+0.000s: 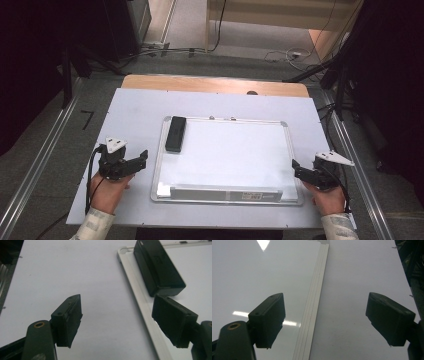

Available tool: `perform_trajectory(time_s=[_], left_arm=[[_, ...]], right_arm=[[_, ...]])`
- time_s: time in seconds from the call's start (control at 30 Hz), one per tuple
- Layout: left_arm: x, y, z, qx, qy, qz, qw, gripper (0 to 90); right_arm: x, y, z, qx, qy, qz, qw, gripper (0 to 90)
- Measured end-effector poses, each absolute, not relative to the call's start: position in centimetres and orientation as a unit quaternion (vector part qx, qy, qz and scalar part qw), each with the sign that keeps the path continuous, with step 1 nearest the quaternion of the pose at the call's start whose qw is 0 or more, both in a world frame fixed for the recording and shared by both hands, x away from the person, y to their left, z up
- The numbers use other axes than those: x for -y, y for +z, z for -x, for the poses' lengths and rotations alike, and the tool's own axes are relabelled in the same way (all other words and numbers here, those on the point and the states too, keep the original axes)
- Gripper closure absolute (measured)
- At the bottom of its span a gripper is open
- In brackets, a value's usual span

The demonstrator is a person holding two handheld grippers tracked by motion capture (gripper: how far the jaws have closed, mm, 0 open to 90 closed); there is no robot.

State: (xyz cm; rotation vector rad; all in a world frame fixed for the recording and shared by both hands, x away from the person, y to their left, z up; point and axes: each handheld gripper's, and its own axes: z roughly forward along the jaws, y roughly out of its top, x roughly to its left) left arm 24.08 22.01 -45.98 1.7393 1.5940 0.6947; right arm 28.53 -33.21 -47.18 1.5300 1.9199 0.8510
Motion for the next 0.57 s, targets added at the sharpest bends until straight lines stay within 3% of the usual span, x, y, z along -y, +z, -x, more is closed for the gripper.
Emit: perform_trajectory(time_s=[0.57], left_arm=[[-25.4, -48.0, -22.8, -0.644, 0.253, -0.646, 0.322, 24.3]], right_arm=[[34.1, -47.1, -28.4, -0.702, 0.316, -0.578, 0.271, 14.6]])
